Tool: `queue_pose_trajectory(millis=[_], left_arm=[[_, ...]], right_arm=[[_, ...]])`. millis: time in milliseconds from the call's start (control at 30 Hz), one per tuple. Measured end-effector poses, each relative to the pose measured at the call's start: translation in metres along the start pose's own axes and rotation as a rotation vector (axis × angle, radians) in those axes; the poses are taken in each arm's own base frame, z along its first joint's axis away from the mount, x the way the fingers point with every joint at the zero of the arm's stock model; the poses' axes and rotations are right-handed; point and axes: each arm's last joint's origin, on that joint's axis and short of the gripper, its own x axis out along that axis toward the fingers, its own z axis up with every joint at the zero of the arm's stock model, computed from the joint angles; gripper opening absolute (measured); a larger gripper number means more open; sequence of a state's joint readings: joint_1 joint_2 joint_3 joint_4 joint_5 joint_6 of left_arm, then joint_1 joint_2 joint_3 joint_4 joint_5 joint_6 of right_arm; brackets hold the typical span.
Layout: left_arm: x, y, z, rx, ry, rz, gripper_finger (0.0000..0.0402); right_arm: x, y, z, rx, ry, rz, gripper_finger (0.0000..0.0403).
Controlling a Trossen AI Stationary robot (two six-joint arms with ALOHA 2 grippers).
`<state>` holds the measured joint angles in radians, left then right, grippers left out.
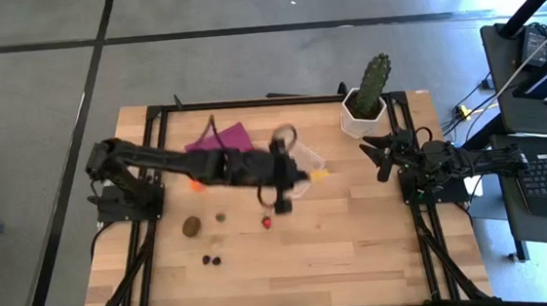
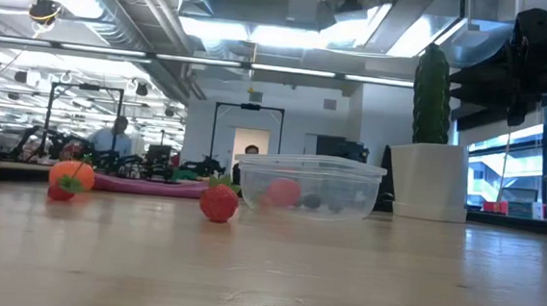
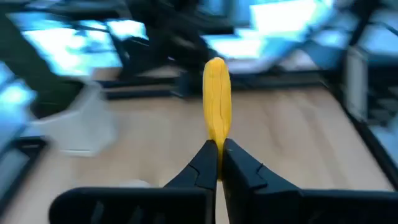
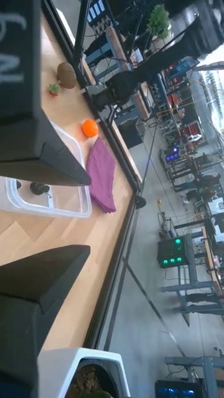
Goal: Pick and placing Produce into tupperware
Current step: Put the yellow corn into the transparent container
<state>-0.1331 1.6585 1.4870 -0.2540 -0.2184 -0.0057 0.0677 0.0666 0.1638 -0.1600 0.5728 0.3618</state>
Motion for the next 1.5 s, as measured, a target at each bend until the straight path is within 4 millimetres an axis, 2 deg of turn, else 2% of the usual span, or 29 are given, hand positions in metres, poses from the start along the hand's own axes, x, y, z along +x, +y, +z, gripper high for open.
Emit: queue_pose_trajectory(millis=[100, 267, 533, 633, 867, 1100, 1333, 1500], left_arm=[[-0.001, 0.026, 0.001, -0.093, 0.006, 0.064, 0.0003], [0.009, 0.055, -0.005, -0.154, 0.041, 0.136, 0.0003], [0.036, 0.092, -0.037, -0.287, 0.204, 0.235, 0.0002], [0.053, 0.1, -0.054, -0.321, 0.277, 0.202, 0.0004], [0.09, 0.104, -0.093, -0.338, 0.41, 0.159, 0.0003], [0.115, 0.098, -0.131, -0.33, 0.563, 0.16, 0.0003], [0.131, 0.092, -0.154, -0.332, 0.63, 0.135, 0.0009], [0.132, 0.092, -0.155, -0.33, 0.629, 0.135, 0.0011]], right_arm=[[0.0, 0.0, 0.0, 0.001, -0.001, 0.0, 0.0168], [0.0, 0.0, 0.0, -0.002, -0.002, 0.0, 0.0168], [0.0, 0.0, 0.001, -0.002, -0.006, 0.001, 0.0168], [0.0, 0.0, 0.001, -0.026, -0.008, 0.001, 0.0168], [0.0, 0.0, 0.001, -0.05, -0.01, 0.0, 0.0168], [0.0, 0.0, 0.001, -0.052, -0.011, -0.007, 0.0168], [0.0, 0.0, 0.001, -0.052, -0.011, -0.007, 0.0168], [0.0, 0.0, 0.001, -0.052, -0.011, -0.007, 0.0168]])
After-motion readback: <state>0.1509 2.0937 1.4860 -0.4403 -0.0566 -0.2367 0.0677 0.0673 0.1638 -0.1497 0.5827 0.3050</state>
